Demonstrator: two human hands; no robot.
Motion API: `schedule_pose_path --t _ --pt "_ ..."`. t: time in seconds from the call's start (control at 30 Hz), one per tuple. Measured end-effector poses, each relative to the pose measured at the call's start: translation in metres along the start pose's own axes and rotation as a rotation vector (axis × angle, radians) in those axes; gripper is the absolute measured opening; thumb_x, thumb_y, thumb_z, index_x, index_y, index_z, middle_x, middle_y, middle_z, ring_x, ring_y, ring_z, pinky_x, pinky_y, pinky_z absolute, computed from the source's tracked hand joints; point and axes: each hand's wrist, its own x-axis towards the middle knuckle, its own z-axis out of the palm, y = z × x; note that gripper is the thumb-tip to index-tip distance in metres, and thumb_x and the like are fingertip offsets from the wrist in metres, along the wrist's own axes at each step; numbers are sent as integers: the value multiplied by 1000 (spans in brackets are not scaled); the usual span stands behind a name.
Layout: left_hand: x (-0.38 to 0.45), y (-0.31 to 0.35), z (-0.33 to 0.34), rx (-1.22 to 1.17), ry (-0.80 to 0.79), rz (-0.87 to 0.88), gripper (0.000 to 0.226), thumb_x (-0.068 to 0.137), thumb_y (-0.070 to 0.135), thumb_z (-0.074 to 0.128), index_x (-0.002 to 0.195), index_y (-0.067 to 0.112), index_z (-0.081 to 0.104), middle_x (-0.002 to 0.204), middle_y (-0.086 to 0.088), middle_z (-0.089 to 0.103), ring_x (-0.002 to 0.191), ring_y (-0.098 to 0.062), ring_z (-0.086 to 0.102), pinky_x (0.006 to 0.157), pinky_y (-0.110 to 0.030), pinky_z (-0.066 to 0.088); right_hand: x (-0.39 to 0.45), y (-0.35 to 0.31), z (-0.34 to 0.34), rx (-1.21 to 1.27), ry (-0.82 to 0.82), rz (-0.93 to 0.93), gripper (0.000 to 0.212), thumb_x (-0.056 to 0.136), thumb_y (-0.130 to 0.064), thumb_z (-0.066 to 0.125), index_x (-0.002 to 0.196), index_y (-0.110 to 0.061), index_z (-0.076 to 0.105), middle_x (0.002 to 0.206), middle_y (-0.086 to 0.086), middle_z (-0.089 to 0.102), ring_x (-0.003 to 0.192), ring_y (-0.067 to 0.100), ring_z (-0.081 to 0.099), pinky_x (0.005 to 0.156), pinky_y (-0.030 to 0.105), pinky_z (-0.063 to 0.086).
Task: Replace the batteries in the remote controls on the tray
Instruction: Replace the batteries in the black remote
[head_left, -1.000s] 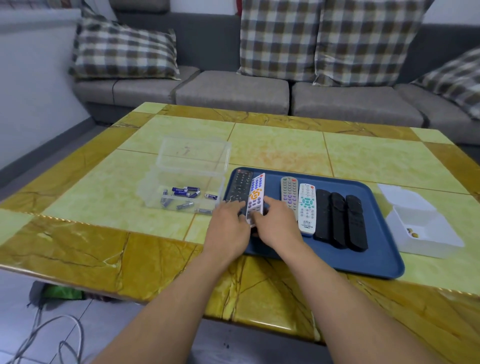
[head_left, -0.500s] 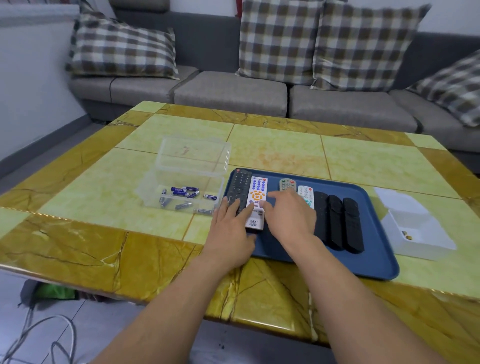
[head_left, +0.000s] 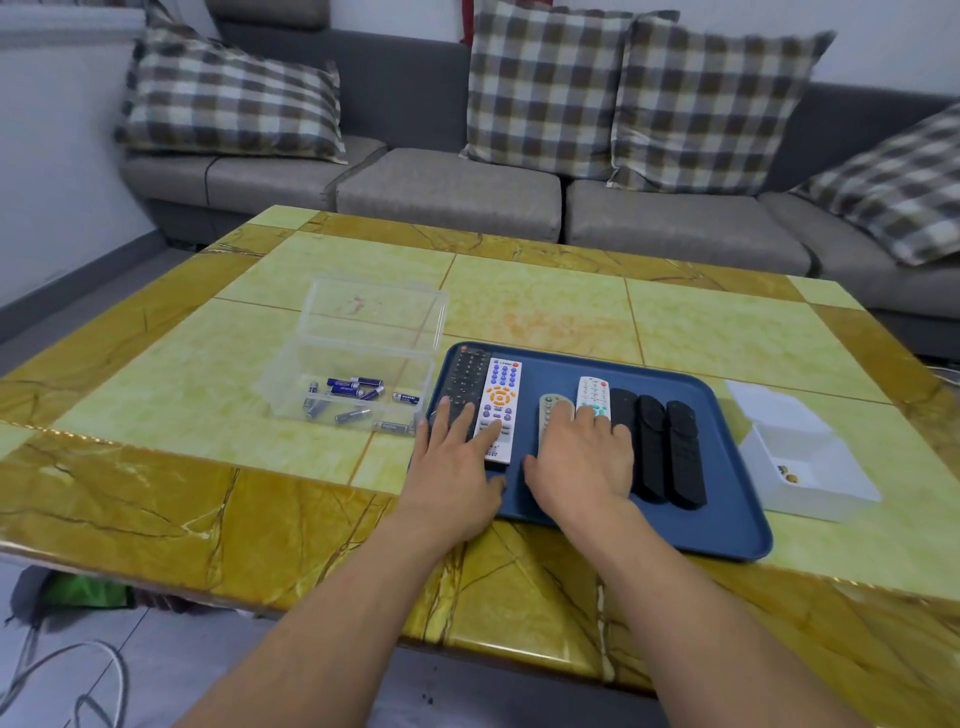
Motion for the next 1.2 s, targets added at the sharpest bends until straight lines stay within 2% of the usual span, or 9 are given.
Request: schedule_pose_path --t 0.13,0.33,0.53,0.67,0.77,0.93,1.03,1.1,1.2 --pt "0 -1 -1 -5 -30 16 74 98 41 54 161 31 16 171 -4 -1 155 -29 -16 125 -42 -9 -7 -1 -8 51 -55 -7 58 91 -36 57 141 -17 34 116 5 64 102 26 64 67 34 36" --pt "-2 -1 -2 8 -41 16 75 98 41 54 162 29 16 171 -4 -1 155 -28 -16 125 -41 -7 -18 4 -16 21 -114 -23 67 92 -39 56 147 -15 27 109 3 67 97 26 66 65 33 35" --pt "-3 1 -4 56 -18 12 76 98 43 53 162 24 16 171 -4 -1 155 -28 -16 125 -43 -7 -25 25 -32 219 -59 43 32 94 -32 46 122 -17 48 105 6 67 93 32 64 66 35 37" --pt "-2 3 -3 114 -6 40 80 100 46 48 162 29 1 170 -5 -9 154 -29 -21 125 -46 -10 -25 42 -39 864 -64 95 33 98 -37 44 130 -38 48 95 -1 69 80 26 67 67 42 56" --pt "0 5 -2 144 27 80 61 103 49 40 160 37 19 171 -4 -5 154 -29 -22 124 -48 -13 -29 46 -45 1407 -137 133 26 100 -29 56 126 -29 57 97 3 69 69 17 68 57 30 56" --pt "-3 37 -23 -777 227 44 40 107 21 38 142 27 56 151 15 46 152 -11 24 125 -32 14 -33 51 -55 1796 -284 142 26 95 -23 65 118 -10 66 104 13 75 74 18 66 60 24 49" --pt "-10 54 -39 -1263 166 36 34 104 39 43 127 30 67 129 13 68 130 -7 55 112 -30 38 -35 51 -59 1818 -384 131 26 95 -25 66 116 -11 67 103 12 76 76 21 68 61 25 50" --pt "-13 60 -39 -1358 187 -40 29 105 38 45 121 29 69 118 9 74 118 -10 64 108 -38 45 -37 48 -56 1589 -353 102 25 91 -37 69 107 -19 71 96 3 78 79 19 73 64 29 52" --pt "-15 64 -37 -1346 225 -89 26 108 33 43 117 27 67 107 9 77 102 -10 71 95 -36 54 -40 45 -46 1000 17 59 31 75 -62 75 87 -33 70 82 -16 70 72 4 65 64 29 52"
